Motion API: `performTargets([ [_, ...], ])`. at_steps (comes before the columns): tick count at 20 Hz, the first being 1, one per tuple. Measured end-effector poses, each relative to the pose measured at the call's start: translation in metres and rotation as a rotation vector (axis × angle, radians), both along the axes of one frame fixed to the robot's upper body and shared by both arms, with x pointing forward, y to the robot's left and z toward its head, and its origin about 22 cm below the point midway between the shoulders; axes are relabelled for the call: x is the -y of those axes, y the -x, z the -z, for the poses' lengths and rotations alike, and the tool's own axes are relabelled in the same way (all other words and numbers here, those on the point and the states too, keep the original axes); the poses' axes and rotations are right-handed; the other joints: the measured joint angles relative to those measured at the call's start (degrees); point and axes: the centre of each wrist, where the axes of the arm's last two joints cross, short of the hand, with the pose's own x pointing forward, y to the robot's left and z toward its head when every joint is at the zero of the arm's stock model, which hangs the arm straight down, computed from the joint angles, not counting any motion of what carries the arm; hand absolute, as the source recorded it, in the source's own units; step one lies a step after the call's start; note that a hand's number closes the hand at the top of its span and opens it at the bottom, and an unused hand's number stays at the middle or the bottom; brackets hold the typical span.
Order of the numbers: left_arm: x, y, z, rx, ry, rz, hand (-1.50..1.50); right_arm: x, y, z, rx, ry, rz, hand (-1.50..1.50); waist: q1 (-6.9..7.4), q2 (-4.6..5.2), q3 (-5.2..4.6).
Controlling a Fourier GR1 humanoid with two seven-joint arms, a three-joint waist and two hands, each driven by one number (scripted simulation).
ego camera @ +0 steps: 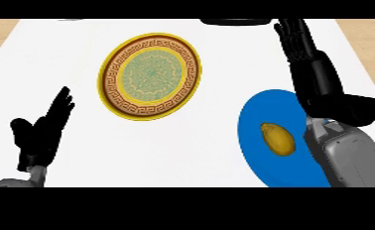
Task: Pick the lemon from the plate and place it in the plate
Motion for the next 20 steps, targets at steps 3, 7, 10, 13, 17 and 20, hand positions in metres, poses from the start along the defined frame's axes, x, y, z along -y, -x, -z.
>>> performTargets([
  [3,0.01,-0.015,-0.008,0.047,-0.019,0.031,0.0,-0.017,0.003,-0.003,-0.06,-0.023,-0.056,-1.5,0.21,0.32,0.55],
  [7,0.02,-0.036,-0.031,0.137,-0.062,0.084,0.0,-0.039,0.009,-0.01,-0.13,0.065,-0.197,1.5,0.22,-0.09,0.41],
  [10,0.029,-0.039,-0.033,0.147,-0.063,0.113,0.0,-0.036,0.015,-0.002,-0.064,0.411,-0.218,-1.5,-0.14,-0.3,0.33],
  [13,0.041,-0.047,-0.036,0.161,-0.066,0.132,0.0,-0.036,0.037,0.042,-0.172,0.403,-0.209,-1.5,-0.51,0.23,0.74],
  [17,0.051,-0.056,-0.044,0.173,-0.071,0.155,0.0,-0.025,0.069,0.083,-0.182,0.443,-0.219,-1.5,-0.18,0.47,0.97],
  [20,0.053,-0.057,-0.045,0.172,-0.073,0.159,0.0,-0.002,0.081,0.088,-0.129,0.526,-0.176,-1.5,-0.06,0.48,1.03],
])
